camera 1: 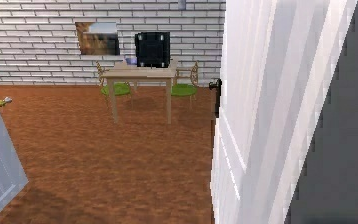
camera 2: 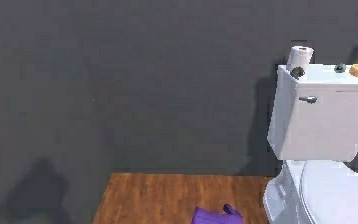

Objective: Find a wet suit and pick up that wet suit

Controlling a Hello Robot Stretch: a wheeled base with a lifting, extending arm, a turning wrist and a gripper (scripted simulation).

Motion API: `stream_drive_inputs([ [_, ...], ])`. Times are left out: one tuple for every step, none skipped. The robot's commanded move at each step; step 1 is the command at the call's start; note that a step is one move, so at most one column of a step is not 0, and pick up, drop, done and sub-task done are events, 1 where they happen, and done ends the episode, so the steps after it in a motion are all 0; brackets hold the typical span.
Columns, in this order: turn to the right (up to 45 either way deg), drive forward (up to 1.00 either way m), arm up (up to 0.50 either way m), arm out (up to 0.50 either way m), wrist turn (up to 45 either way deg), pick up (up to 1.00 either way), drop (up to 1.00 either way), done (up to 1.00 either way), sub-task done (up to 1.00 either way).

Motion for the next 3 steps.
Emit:
stream_drive_inputs([
  [0.0,0.0,0.0,0.48,0.0,0.0,0.0,0.0,0.0],
  [0.0,0.0,0.0,0.0,45.0,0.0,0.0,0.0,0.0],
  [0.0,0.0,0.0,0.0,45.0,0.0,0.0,0.0,0.0],
])
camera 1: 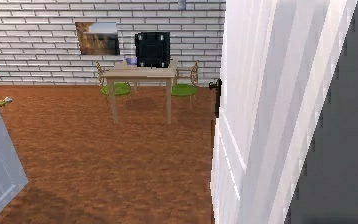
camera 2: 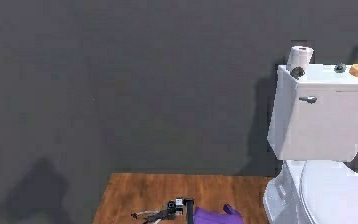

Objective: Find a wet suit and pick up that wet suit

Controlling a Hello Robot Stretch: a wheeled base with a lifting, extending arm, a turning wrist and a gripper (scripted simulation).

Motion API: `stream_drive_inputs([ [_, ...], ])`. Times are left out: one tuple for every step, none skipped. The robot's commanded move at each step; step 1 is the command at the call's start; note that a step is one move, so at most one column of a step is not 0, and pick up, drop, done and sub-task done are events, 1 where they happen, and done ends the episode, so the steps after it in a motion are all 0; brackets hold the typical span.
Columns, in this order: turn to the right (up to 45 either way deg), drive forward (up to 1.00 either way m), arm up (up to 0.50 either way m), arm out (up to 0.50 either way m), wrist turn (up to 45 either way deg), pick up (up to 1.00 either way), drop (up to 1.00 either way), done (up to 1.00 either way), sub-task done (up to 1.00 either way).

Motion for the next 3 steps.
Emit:
stream_drive_inputs([
  [0.0,0.0,0.0,0.0,45.0,0.0,0.0,0.0,0.0],
  [0.0,0.0,0.0,0.0,45.0,0.0,0.0,0.0,0.0],
  [0.0,0.0,0.0,0.0,45.0,0.0,0.0,0.0,0.0],
])
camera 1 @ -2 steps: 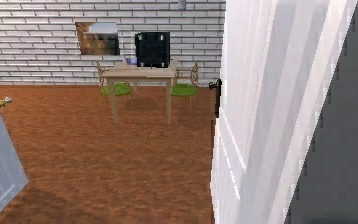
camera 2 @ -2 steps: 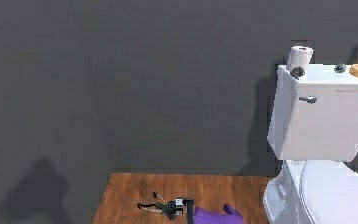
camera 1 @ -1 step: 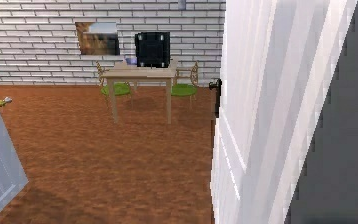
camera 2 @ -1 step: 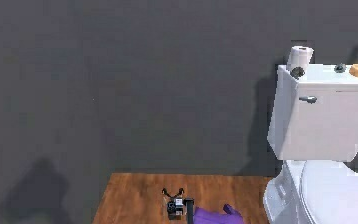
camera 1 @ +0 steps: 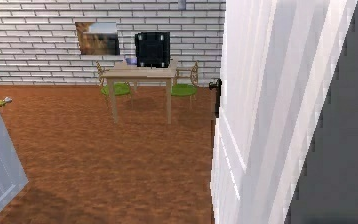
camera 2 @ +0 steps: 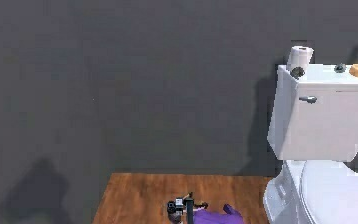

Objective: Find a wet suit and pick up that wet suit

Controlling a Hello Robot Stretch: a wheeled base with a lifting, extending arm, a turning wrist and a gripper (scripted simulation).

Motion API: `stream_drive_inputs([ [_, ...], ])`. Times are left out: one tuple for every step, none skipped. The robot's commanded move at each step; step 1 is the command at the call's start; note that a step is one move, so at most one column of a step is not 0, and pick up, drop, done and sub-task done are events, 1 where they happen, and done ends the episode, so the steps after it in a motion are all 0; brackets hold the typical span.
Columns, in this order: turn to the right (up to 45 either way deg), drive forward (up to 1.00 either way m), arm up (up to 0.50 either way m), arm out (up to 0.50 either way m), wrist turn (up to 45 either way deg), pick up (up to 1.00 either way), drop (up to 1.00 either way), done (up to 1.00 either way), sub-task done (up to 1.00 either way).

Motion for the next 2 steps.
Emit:
stream_drive_inputs([
  [0.0,0.0,0.0,0.0,6.0,0.0,0.0,0.0,0.0],
  [0.0,0.0,-0.3,0.0,0.0,0.0,0.0,0.0,0.0],
])
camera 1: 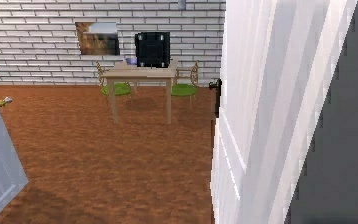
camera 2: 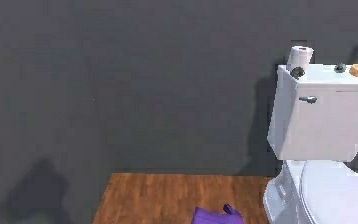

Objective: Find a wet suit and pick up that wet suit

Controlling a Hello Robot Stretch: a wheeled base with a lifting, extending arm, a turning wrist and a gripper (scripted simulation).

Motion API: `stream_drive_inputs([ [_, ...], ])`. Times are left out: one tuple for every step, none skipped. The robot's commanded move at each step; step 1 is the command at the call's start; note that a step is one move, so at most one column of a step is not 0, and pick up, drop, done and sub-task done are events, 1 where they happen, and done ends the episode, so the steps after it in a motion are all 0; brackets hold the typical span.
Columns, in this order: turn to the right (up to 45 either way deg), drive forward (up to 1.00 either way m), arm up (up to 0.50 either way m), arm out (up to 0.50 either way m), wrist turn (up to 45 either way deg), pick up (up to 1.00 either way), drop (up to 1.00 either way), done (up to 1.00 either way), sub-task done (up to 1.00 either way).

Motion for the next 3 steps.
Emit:
stream_drive_inputs([
  [0.0,0.0,0.0,0.0,0.0,1.0,0.0,0.0,0.0],
  [0.0,0.0,0.1,0.0,0.0,0.0,0.0,0.0,0.0],
  [0.0,0.0,0.0,0.0,0.0,0.0,0.0,1.0,0.0],
])
